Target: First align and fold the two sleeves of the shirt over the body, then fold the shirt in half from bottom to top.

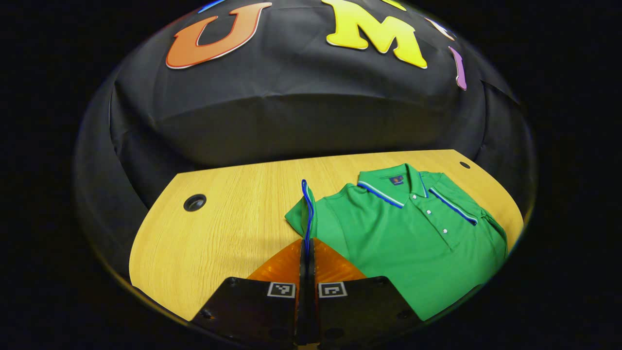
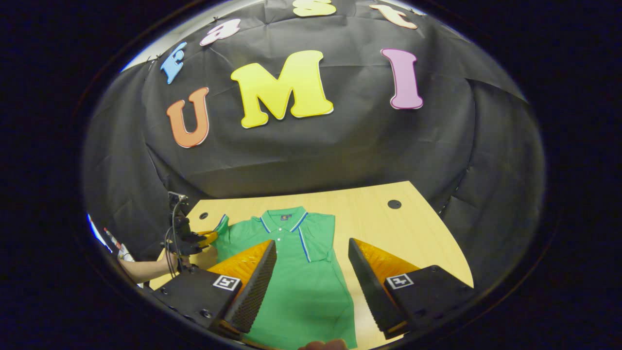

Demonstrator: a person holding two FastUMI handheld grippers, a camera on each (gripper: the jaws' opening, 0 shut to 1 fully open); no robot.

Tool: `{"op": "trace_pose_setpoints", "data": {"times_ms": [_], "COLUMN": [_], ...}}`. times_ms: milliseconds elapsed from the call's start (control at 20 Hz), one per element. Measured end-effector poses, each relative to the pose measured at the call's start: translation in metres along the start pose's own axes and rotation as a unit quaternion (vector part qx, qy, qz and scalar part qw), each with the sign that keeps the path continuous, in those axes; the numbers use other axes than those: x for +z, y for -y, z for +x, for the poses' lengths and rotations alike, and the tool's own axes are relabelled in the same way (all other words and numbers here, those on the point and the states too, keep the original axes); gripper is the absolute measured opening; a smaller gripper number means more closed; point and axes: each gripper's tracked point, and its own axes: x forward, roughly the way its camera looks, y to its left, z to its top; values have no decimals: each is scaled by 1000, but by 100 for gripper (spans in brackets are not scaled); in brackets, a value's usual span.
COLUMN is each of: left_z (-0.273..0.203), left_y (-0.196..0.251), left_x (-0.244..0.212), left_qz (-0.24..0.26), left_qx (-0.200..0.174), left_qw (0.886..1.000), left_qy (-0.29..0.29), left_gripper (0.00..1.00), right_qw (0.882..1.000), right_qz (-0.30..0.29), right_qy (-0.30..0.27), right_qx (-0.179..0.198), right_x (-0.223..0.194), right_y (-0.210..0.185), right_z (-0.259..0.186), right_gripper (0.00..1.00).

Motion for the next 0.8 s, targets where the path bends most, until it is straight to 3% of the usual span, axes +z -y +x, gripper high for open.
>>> {"op": "trace_pose_setpoints", "data": {"times_ms": [250,300,350,400,500,650,800], "left_z": [3,5,8,11,17,24,30], "left_y": [27,34,41,48,62,94,98], "left_x": [16,17,16,15,11,4,-2], "left_qz": [21,25,27,29,28,11,17], "left_qx": [-4,-5,-6,-7,-8,-45,-37], "left_qw": [1000,1000,1000,999,999,998,998], "left_qy": [-6,-10,-14,-20,-31,-45,-56], "left_gripper": [3,3,3,3,0,4,8], "right_qw": [1000,1000,1000,999,999,998,998], "right_qz": [16,18,23,27,37,51,57], "right_qy": [8,10,12,13,14,14,17], "right_qx": [-5,-9,-12,-15,-22,-32,-37], "right_x": [-9,-9,-10,-12,-15,-19,-19], "right_y": [12,17,21,26,36,50,60], "right_z": [-13,-17,-21,-23,-28,-34,-38], "right_gripper": [92,98,93,99,94,98,93]}}
